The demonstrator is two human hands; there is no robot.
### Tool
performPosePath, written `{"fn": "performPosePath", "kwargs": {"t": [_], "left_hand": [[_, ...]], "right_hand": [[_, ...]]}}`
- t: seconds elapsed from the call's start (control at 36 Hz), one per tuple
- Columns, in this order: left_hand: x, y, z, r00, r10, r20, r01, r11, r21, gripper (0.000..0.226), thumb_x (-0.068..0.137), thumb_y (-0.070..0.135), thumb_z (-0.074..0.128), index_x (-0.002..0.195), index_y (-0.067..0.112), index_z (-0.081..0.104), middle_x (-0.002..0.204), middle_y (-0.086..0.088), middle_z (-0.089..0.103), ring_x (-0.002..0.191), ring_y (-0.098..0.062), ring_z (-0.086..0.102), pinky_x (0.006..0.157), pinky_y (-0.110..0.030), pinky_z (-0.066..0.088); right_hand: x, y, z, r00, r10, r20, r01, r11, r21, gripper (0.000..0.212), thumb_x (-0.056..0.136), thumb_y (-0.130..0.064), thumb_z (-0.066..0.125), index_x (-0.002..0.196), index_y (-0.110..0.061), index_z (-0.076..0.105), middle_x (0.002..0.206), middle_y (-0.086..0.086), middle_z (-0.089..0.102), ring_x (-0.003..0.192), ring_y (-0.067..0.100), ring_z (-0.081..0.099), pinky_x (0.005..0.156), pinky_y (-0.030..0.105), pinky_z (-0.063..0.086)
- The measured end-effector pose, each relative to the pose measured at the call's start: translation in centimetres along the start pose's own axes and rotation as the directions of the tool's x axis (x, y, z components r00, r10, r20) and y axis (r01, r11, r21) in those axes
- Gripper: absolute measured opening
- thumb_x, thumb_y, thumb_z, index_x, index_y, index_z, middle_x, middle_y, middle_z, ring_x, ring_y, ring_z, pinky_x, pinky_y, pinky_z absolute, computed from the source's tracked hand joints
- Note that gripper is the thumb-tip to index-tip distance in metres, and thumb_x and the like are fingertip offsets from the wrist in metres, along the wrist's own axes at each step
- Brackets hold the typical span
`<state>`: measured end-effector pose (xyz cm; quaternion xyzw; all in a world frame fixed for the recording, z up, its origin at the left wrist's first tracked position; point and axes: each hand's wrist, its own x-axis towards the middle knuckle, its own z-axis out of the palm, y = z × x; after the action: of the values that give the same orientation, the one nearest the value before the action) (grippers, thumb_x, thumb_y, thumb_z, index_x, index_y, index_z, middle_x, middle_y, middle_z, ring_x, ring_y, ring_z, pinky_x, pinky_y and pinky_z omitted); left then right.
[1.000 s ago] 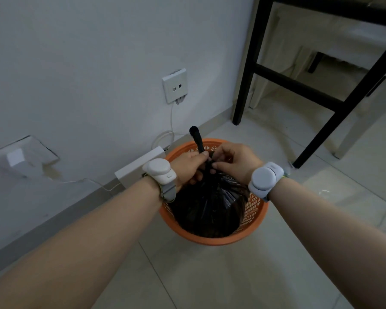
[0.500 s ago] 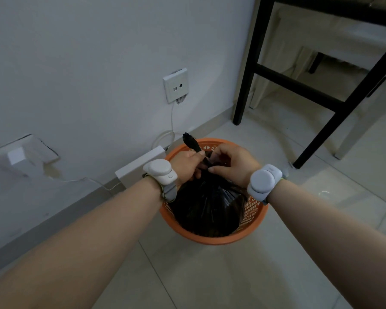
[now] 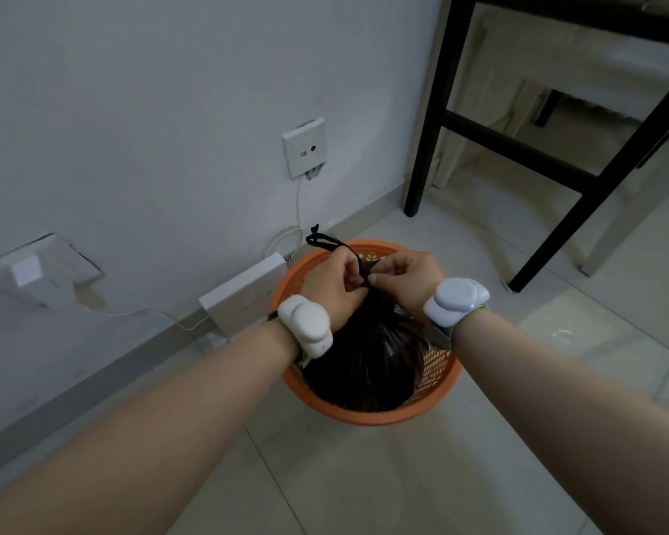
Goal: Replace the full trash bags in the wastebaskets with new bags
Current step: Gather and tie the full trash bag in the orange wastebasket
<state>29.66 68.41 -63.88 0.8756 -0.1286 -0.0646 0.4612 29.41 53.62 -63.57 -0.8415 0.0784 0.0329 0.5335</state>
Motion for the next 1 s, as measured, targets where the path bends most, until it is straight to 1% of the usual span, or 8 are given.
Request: {"fn": "performPosePath", "kwargs": {"t": [0.14,0.22,0.33,0.47,0.58,0.69,0.83,1.0], "left_hand": [[-0.7,0.6,0.0,0.988,0.155,-0.016,-0.147,0.961,0.233,0.019,0.081,0.01,0.059,0.083,0.014,0.041,0.078,-0.005,0.06,0.071,-0.024,0.057,0.065,-0.041,0.045],[-0.8,0.6,-0.1,0.984,0.18,0.0,-0.171,0.938,0.3,0.021,0.084,0.011,0.057,0.081,0.016,0.037,0.075,-0.001,0.055,0.068,-0.022,0.052,0.059,-0.035,0.037],[-0.8,0.4,-0.3,0.978,0.206,0.021,-0.2,0.913,0.355,0.023,0.085,0.011,0.056,0.079,0.018,0.035,0.071,0.007,0.044,0.065,-0.017,0.043,0.057,-0.029,0.026],[-0.9,0.3,-0.3,0.968,0.249,0.033,-0.244,0.901,0.36,0.019,0.085,0.011,0.056,0.08,0.017,0.038,0.078,0.002,0.048,0.07,-0.017,0.042,0.061,-0.033,0.034],[-0.8,0.3,-0.2,0.963,0.27,0.009,-0.255,0.899,0.357,0.02,0.085,0.01,0.056,0.079,0.017,0.038,0.078,0.002,0.045,0.073,-0.015,0.04,0.062,-0.031,0.033],[-0.8,0.3,-0.3,0.969,0.248,-0.015,-0.229,0.916,0.33,0.021,0.082,0.007,0.057,0.078,0.017,0.038,0.076,0.0,0.048,0.071,-0.018,0.044,0.061,-0.031,0.033],[-0.9,0.3,-0.4,0.98,0.199,-0.029,-0.184,0.946,0.268,0.02,0.078,0.006,0.058,0.079,0.017,0.042,0.074,-0.003,0.055,0.071,-0.028,0.053,0.067,-0.044,0.045],[-0.9,0.1,-0.7,0.982,0.188,-0.014,-0.18,0.956,0.232,0.014,0.077,0.009,0.06,0.084,0.012,0.048,0.074,0.003,0.055,0.07,-0.023,0.054,0.068,-0.045,0.047]], "right_hand": [[-0.3,-0.3,-0.2,0.998,-0.046,0.052,0.049,0.997,-0.059,0.007,0.082,-0.01,0.068,0.082,-0.016,0.072,0.071,-0.002,0.064,0.062,0.007,0.056,0.064,0.019,0.046],[-0.7,-1.0,-0.7,0.97,-0.172,0.17,0.213,0.942,-0.259,0.015,0.086,-0.01,0.062,0.095,-0.014,0.073,0.085,-0.006,0.065,0.077,0.005,0.056,0.064,0.003,0.037],[-0.9,-1.2,-1.1,0.924,-0.247,0.291,0.352,0.848,-0.397,0.021,0.088,-0.01,0.059,0.104,-0.013,0.072,0.096,-0.003,0.069,0.085,0.005,0.052,0.065,0.006,0.03],[-0.6,-1.1,-1.2,0.891,-0.301,0.341,0.446,0.722,-0.529,0.021,0.088,-0.014,0.056,0.101,-0.018,0.072,0.096,0.0,0.07,0.088,0.014,0.058,0.07,0.019,0.031],[-0.6,-1.1,-1.1,0.869,-0.336,0.363,0.494,0.63,-0.599,0.022,0.088,-0.016,0.052,0.099,-0.017,0.071,0.097,0.003,0.069,0.091,0.023,0.06,0.077,0.033,0.043],[-0.9,-1.3,-0.9,0.863,-0.37,0.345,0.506,0.617,-0.602,0.023,0.09,-0.015,0.051,0.102,-0.013,0.07,0.098,0.005,0.068,0.094,0.023,0.059,0.08,0.033,0.041],[-1.1,-1.2,-0.7,0.846,-0.388,0.366,0.533,0.582,-0.615,0.025,0.09,-0.018,0.053,0.109,-0.013,0.068,0.103,0.007,0.066,0.101,0.024,0.056,0.085,0.031,0.038],[-1.0,-0.6,-0.4,0.849,-0.434,0.302,0.523,0.607,-0.598,0.019,0.088,-0.015,0.055,0.101,-0.012,0.069,0.096,0.008,0.066,0.093,0.025,0.058,0.079,0.031,0.042]]}}
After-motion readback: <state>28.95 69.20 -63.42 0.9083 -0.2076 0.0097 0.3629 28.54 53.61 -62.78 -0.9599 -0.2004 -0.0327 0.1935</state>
